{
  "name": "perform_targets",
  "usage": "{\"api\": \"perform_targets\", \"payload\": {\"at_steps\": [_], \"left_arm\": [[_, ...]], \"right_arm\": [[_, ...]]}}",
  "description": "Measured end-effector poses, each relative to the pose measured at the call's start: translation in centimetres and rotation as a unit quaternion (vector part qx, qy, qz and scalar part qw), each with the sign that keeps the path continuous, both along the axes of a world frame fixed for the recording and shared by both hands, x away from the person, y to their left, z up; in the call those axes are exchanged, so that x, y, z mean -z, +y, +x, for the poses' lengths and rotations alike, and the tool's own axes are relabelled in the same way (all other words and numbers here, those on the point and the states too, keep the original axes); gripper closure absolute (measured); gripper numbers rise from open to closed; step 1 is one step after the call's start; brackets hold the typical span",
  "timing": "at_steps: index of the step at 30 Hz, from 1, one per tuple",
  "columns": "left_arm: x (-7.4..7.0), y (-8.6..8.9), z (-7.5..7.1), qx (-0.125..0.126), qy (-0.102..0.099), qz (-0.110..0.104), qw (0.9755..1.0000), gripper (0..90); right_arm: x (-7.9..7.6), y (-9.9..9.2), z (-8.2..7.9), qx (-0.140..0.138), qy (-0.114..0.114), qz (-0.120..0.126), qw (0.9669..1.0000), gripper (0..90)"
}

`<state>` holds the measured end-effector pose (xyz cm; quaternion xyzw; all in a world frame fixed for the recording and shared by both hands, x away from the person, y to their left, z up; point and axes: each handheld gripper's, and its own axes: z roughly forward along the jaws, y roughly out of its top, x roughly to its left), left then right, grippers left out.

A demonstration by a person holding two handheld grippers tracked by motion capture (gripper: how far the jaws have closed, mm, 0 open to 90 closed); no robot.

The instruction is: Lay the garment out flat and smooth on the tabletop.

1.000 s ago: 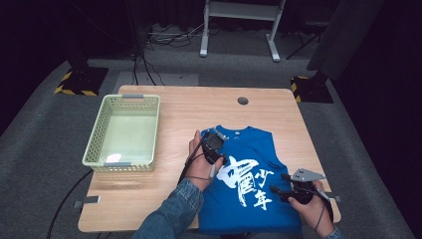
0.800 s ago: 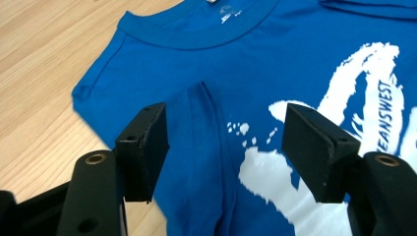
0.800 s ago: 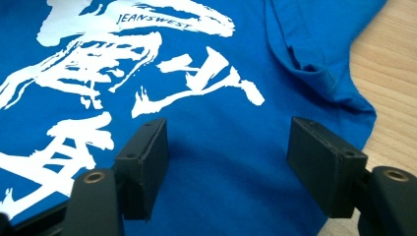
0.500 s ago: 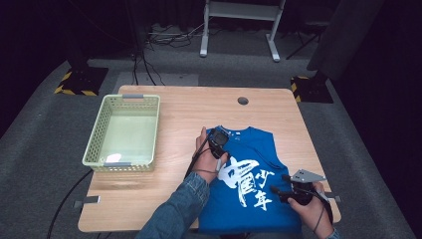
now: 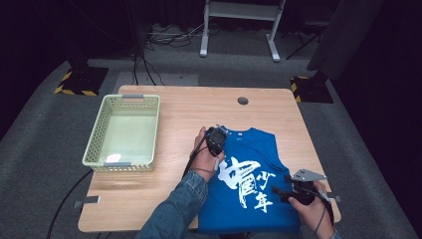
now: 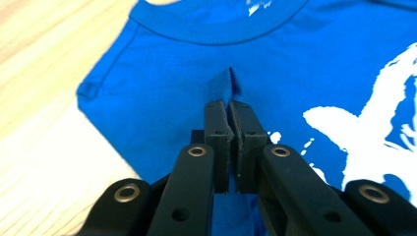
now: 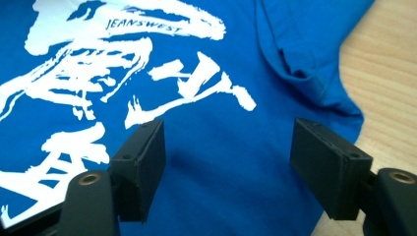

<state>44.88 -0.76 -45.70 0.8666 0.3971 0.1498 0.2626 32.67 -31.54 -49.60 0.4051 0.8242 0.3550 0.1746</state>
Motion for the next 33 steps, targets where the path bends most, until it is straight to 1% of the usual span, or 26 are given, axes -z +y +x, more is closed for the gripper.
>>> {"api": "perform_targets", "payload": {"at_steps": [4,10,14,19,21,23,25,26,27,28,29,30,31,33], "left_arm": [[-0.8,0.7,-0.4,-0.003,-0.008,-0.011,0.9999,86.2],[-2.1,1.9,-0.9,-0.007,-0.021,-0.018,0.9996,86.1],[-3.0,3.2,-1.2,-0.019,-0.034,-0.024,0.999,86.0],[-3.4,5.3,-1.4,-0.043,-0.04,-0.027,0.9979,85.9],[-3.4,6.1,-1.4,-0.054,-0.037,-0.03,0.9974,85.7],[-3.2,7.1,-1.4,-0.07,-0.036,-0.026,0.9966,85.4],[-2.7,8.3,-1.4,-0.091,-0.02,-0.015,0.9955,84.5],[-2.5,8.8,-1.5,-0.107,-0.016,-0.009,0.9941,83.0],[-2.3,9.1,-1.7,-0.125,-0.01,0.001,0.9921,78.0],[-2.1,9.5,-1.8,-0.137,-0.001,0.003,0.9905,65.9],[-2.1,9.8,-2.0,-0.142,0.003,-0.005,0.9899,58.3],[-2.1,10.0,-2.2,-0.146,0.005,-0.015,0.9892,53.6],[-2.1,10.1,-2.4,-0.147,0.008,-0.018,0.989,49.1],[-2.5,10.2,-3.0,-0.141,0.003,-0.024,0.9897,48.3]], "right_arm": [[-0.6,-0.1,0.0,0.005,-0.008,0.007,0.9999,29.0],[-1.2,0.1,0.3,0.005,-0.013,0.011,0.9998,29.0],[-1.8,0.3,0.4,0.002,-0.017,0.01,0.9998,29.1],[-2.6,0.5,0.8,0.001,-0.021,0.008,0.9997,29.5],[-2.9,0.6,1.0,0.001,-0.023,0.009,0.9997,29.5],[-3.3,0.8,1.2,-0.003,-0.022,0.01,0.9997,29.3],[-3.6,1.1,1.3,-0.012,-0.019,0.017,0.9996,28.7],[-3.8,1.2,1.4,-0.017,-0.016,0.018,0.9996,28.5],[-3.9,1.3,1.5,-0.02,-0.013,0.017,0.9996,28.1],[-4.1,1.4,1.7,-0.022,-0.009,0.015,0.9996,27.7],[-4.2,1.5,1.9,-0.022,-0.007,0.012,0.9997,27.6],[-4.3,1.5,2.2,-0.021,-0.005,0.009,0.9997,27.6],[-4.4,1.5,2.5,-0.02,-0.005,0.007,0.9998,27.6],[-4.8,1.7,3.1,-0.02,-0.009,0.001,0.9998,28.3]]}}
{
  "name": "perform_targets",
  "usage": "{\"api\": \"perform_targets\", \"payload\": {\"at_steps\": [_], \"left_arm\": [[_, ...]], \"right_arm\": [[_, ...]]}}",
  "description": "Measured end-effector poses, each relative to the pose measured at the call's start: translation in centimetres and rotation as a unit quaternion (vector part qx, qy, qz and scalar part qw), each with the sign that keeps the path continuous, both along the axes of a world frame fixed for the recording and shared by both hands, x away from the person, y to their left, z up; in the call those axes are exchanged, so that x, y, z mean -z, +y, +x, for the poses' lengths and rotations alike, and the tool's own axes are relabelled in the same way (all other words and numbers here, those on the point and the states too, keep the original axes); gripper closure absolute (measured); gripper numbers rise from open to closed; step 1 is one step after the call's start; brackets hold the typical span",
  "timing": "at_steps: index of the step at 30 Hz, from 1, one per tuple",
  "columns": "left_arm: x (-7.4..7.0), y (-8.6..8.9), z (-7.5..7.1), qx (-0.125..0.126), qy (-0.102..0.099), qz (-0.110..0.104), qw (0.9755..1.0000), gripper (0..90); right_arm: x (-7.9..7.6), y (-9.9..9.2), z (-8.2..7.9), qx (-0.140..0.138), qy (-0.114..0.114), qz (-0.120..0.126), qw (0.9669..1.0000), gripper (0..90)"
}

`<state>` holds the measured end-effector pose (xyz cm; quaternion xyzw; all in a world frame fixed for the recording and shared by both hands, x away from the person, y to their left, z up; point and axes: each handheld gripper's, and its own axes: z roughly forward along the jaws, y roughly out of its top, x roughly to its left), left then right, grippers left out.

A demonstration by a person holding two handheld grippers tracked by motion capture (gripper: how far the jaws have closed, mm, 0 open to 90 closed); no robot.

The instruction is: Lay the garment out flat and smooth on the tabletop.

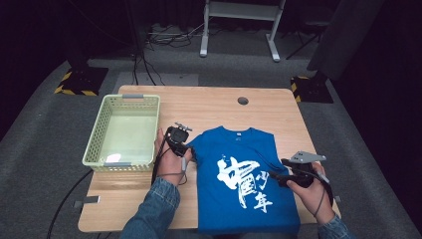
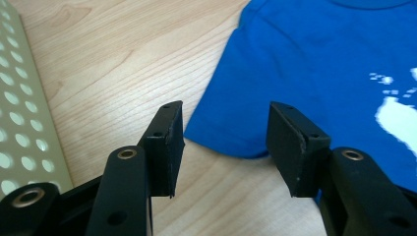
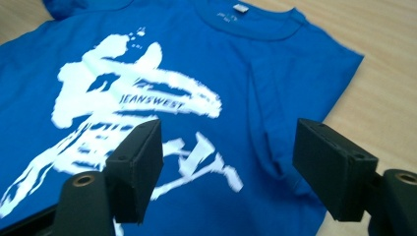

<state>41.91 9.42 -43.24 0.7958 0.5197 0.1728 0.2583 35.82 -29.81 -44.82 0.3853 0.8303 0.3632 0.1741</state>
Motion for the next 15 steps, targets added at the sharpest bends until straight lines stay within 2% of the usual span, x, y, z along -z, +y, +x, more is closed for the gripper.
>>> {"api": "perform_targets", "payload": {"at_steps": [7,15], "left_arm": [[-1.1,0.1,-2.1,0.015,-0.022,-0.017,0.9995,40.7],[-1.6,1.1,-4.2,0.014,-0.04,-0.018,0.9989,37.3]], "right_arm": [[-0.2,1.0,3.0,-0.006,0.0,-0.028,0.9996,35.1],[0.6,2.6,5.8,-0.02,0.006,-0.049,0.9986,40.5]]}}
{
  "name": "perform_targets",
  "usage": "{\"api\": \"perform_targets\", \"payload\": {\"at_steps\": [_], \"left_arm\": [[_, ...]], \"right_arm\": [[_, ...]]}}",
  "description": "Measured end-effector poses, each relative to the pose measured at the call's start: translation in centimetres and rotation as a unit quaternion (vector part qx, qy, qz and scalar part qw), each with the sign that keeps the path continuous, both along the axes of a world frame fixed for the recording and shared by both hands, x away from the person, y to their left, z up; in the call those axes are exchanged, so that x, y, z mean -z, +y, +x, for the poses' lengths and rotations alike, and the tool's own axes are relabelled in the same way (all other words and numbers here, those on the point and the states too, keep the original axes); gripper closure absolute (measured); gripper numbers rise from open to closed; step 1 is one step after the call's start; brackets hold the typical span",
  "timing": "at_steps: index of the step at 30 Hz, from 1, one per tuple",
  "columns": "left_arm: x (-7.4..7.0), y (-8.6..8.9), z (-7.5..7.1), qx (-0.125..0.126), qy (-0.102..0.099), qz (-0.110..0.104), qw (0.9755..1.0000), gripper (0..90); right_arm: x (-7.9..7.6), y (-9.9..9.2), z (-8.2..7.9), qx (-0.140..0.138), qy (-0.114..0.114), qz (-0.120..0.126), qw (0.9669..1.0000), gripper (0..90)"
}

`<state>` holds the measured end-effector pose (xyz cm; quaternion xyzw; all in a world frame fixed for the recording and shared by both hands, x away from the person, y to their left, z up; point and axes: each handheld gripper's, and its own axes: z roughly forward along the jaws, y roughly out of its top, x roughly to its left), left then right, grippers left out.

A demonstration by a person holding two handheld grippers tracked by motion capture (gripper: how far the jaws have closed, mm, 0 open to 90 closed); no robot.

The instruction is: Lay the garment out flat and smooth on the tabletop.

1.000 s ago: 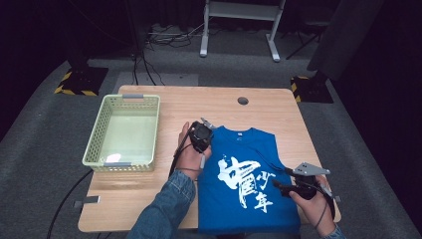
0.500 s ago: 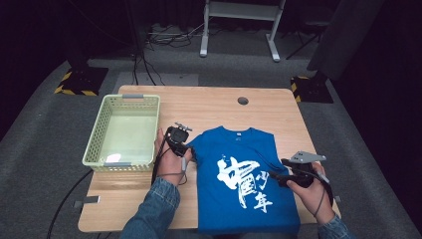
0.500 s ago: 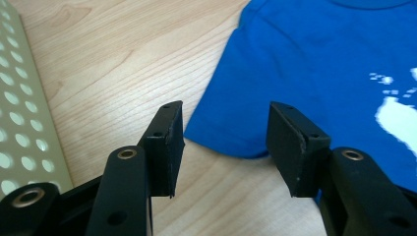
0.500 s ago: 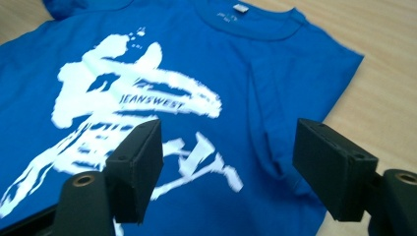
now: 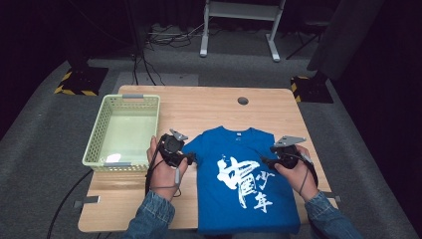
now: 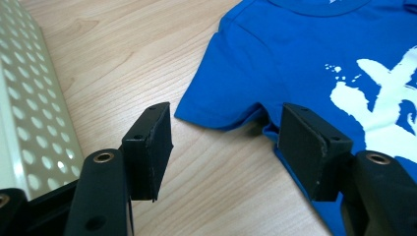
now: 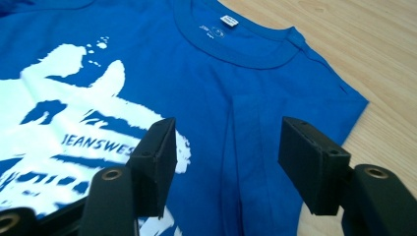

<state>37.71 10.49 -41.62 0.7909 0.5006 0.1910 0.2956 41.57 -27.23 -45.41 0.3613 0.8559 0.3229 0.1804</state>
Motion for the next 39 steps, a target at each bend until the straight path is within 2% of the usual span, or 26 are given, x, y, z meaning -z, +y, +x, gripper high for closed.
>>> {"api": "perform_targets", "payload": {"at_steps": [5,14,17,19,22,23,25,32,39], "left_arm": [[-0.3,0.1,-0.8,0.006,-0.007,0.002,1.0,37.0],[-0.4,-0.1,-2.0,0.017,-0.015,0.008,0.9997,34.7],[-0.3,-0.2,-2.4,0.025,-0.016,0.009,0.9995,34.2],[-0.2,-0.4,-2.7,0.025,-0.017,0.008,0.9995,34.1],[-0.2,-0.4,-3.0,0.022,-0.017,0.011,0.9995,34.7],[-0.2,-0.4,-3.0,0.022,-0.017,0.011,0.9995,34.7],[-0.3,-0.3,-3.1,0.025,-0.019,0.01,0.9995,34.8],[-0.3,-0.8,-3.1,0.033,-0.019,0.01,0.9992,34.6],[-0.3,-1.5,-3.0,0.042,-0.017,0.013,0.9989,33.2]], "right_arm": [[0.9,0.6,1.5,0.0,0.005,-0.006,1.0,43.4],[1.8,1.2,3.1,-0.002,0.014,-0.016,0.9998,50.5],[2.3,1.1,3.5,-0.003,0.027,-0.025,0.9993,60.2],[2.8,1.0,3.7,-0.005,0.036,-0.03,0.9989,69.9],[2.9,0.6,3.8,-0.002,0.032,-0.021,0.9993,82.3],[2.8,0.5,3.8,-0.001,0.033,-0.016,0.9993,86.3],[2.6,0.3,3.8,-0.001,0.03,-0.014,0.9995,88.0],[1.2,-0.2,3.4,0.003,0.01,0.0,0.9999,88.6],[-0.6,-1.5,2.9,0.017,-0.014,0.019,0.9996,88.5]]}}
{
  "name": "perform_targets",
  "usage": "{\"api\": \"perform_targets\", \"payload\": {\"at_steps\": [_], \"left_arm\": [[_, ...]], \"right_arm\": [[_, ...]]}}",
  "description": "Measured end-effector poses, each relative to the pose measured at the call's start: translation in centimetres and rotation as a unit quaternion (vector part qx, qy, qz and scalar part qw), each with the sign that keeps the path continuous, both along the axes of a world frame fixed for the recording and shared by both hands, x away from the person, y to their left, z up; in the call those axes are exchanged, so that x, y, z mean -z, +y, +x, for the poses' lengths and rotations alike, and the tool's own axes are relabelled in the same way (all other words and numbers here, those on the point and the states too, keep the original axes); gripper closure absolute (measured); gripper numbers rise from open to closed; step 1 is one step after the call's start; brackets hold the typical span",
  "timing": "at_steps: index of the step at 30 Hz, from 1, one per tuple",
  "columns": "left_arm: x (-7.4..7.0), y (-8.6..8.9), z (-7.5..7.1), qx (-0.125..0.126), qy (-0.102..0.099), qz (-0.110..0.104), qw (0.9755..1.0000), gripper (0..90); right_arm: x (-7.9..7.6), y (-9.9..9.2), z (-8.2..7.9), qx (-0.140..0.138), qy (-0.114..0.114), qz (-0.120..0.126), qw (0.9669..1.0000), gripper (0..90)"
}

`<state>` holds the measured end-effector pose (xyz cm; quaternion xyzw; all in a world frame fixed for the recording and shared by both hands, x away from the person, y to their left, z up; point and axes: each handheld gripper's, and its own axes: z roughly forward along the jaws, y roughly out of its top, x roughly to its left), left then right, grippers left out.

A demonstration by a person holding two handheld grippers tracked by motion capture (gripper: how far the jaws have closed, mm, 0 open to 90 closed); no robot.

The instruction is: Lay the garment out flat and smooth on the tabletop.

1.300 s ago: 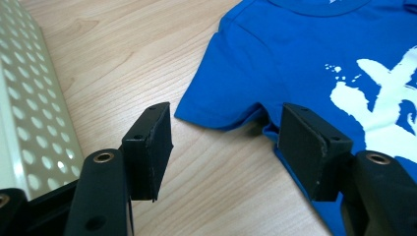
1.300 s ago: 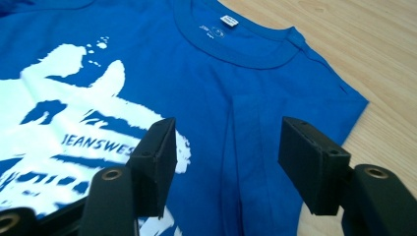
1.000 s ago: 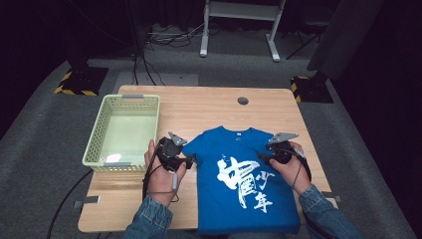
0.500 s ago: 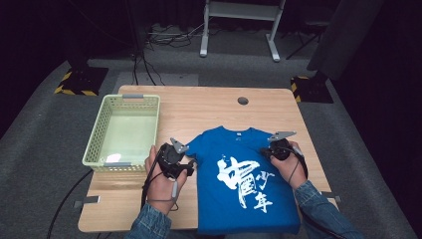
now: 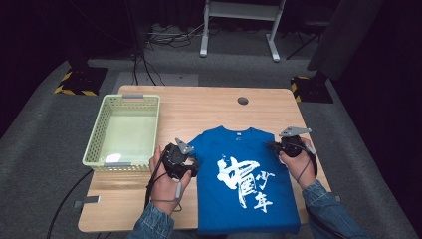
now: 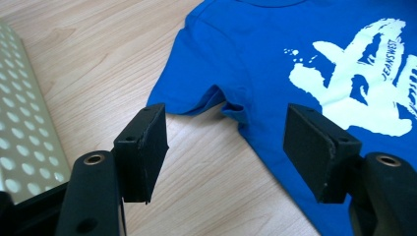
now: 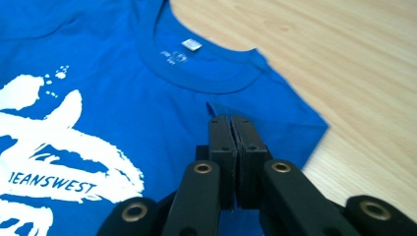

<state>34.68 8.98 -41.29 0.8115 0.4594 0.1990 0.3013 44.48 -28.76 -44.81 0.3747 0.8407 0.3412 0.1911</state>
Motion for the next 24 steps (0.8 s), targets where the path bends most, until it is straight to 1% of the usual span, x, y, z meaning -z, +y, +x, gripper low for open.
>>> {"api": "perform_targets", "payload": {"at_steps": [3,4,6,7,8,9,10,11,12,13,14,16,17,19,21,24], "left_arm": [[0.1,-0.5,0.2,0.01,0.003,0.004,0.9999,32.4],[0.2,-0.7,0.2,0.014,0.005,0.008,0.9999,32.0],[0.6,-1.3,0.4,0.021,0.008,0.011,0.9997,30.4],[0.8,-1.6,0.4,0.024,0.012,0.016,0.9995,29.8],[0.9,-1.9,0.4,0.028,0.01,0.017,0.9994,29.3],[1.1,-2.2,0.3,0.03,0.011,0.014,0.9994,29.2],[1.3,-2.4,0.3,0.036,0.013,0.015,0.9991,29.1],[1.4,-2.6,0.2,0.04,0.014,0.013,0.999,28.8],[1.5,-2.7,0.2,0.042,0.015,0.013,0.9989,28.6],[1.6,-2.8,0.1,0.044,0.015,0.011,0.9989,28.2],[1.6,-2.8,0.0,0.044,0.014,0.01,0.9989,27.8],[1.7,-2.9,-0.2,0.043,0.013,0.01,0.9989,27.1],[1.8,-3.0,-0.4,0.044,0.01,0.008,0.9989,26.5],[1.9,-3.2,-0.9,0.05,0.01,0.005,0.9987,26.3],[2.1,-3.5,-1.6,0.058,0.008,0.005,0.9983,26.2],[2.6,-3.9,-2.7,0.074,0.007,0.002,0.9972,26.1]], "right_arm": [[-0.6,-1.1,-0.1,0.012,-0.005,0.006,0.9999,88.4],[-0.9,-1.7,-0.2,0.021,-0.01,0.011,0.9997,88.3],[-1.5,-3.6,-0.3,0.05,-0.018,0.024,0.9983,87.7],[-1.6,-4.9,-0.4,0.072,-0.019,0.028,0.9969,84.7],[-1.6,-6.3,-0.7,0.102,-0.021,0.03,0.9941,75.4],[-1.5,-7.5,-1.0,0.136,-0.027,0.02,0.9902,63.9],[-1.3,-8.6,-1.5,0.163,-0.036,0.003,0.986,56.4],[-1.1,-9.3,-2.1,0.179,-0.043,-0.007,0.983,50.7],[-0.9,-9.7,-2.8,0.184,-0.044,-0.008,0.9818,47.1],[-0.9,-9.8,-3.5,0.179,-0.045,-0.006,0.9827,45.9],[-0.9,-9.6,-4.2,0.17,-0.045,-0.003,0.9844,44.7],[-1.2,-9.1,-5.6,0.148,-0.046,0.013,0.9878,42.1],[-1.3,-8.8,-6.3,0.137,-0.045,0.022,0.9894,41.8],[-1.7,-8.0,-7.5,0.111,-0.041,0.034,0.9924,40.2],[-1.9,-7.1,-8.8,0.085,-0.035,0.046,0.9947,39.6],[-1.7,-5.9,-10.4,0.051,-0.02,0.053,0.9971,38.0]]}}
